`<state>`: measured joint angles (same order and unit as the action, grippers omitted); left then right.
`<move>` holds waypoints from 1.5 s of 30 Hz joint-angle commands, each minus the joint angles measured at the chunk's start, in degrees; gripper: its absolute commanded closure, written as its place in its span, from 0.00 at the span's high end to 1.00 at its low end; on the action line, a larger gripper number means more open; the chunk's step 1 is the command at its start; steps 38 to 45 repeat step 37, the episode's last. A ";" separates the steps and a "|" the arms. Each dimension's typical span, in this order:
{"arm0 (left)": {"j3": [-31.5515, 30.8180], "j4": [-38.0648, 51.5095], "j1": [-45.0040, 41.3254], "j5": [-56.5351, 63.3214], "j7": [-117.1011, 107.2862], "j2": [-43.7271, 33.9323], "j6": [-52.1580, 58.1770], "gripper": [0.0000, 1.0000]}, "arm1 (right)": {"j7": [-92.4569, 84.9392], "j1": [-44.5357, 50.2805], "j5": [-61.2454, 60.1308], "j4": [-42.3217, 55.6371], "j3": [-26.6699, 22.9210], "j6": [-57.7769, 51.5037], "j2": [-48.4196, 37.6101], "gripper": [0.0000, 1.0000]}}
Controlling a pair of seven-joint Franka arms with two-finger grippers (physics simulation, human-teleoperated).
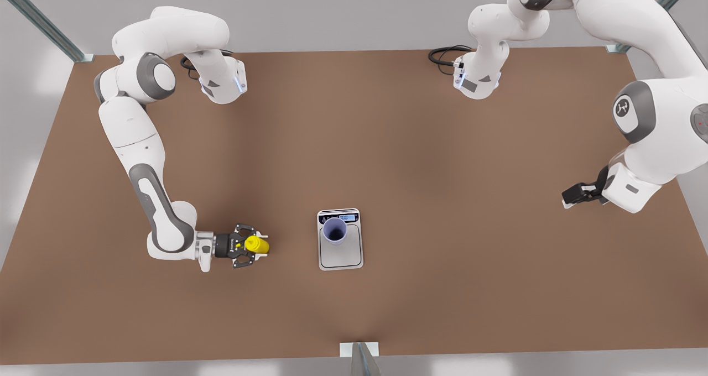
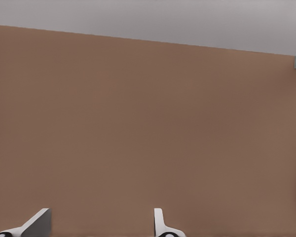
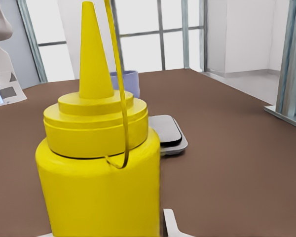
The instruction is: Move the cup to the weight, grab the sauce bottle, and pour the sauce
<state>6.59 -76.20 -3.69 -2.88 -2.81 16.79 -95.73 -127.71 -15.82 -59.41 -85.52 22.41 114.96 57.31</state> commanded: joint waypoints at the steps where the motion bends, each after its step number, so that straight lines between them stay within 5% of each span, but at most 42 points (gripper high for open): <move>1: 0.00 0.00 0.00 -0.02 0.00 0.00 -0.07 1.00 | 0.00 -0.09 -0.09 0.00 0.00 0.00 0.00 0.71; 3: 0.00 0.00 0.00 -0.02 0.00 0.00 -0.07 1.00 | -0.09 -0.18 0.18 0.00 0.00 0.00 0.00 1.00; 14: 0.00 0.00 0.00 -0.02 0.00 0.17 -0.25 1.00 | -0.97 -5.01 1.93 -2.55 -0.09 -1.93 -0.53 1.00; 20: 0.00 0.00 0.00 0.06 0.00 0.17 -0.33 1.00 | 1.23 -17.14 13.71 -6.94 -0.44 -9.22 -5.19 1.00; 22: 0.00 0.00 0.00 -0.02 0.00 0.26 -0.25 1.00 | 17.30 -17.40 21.96 -2.82 -4.48 -15.47 -10.90 1.00; 29: 0.00 0.00 0.00 0.15 0.00 0.35 -0.34 1.00 | 101.41 -6.07 57.22 7.65 -4.65 -19.60 -33.75 1.00; 31: 0.00 0.00 0.00 0.15 0.00 0.35 -0.34 1.00 | 115.28 6.93 57.48 6.86 -17.83 -21.53 -40.16 1.00; 32: 0.00 0.00 0.00 0.15 0.00 0.35 -0.34 1.00 | 121.27 9.31 57.48 5.19 -19.94 -21.97 -42.80 1.00; 34: 0.00 0.00 0.00 0.06 0.00 0.35 -0.34 1.00 | 126.04 20.74 57.04 4.04 -30.49 -22.15 -45.88 1.00; 45: 0.00 0.00 0.00 0.06 0.00 0.35 -0.34 1.00 | 126.47 21.62 56.69 1.67 -30.67 -21.27 -48.70 1.00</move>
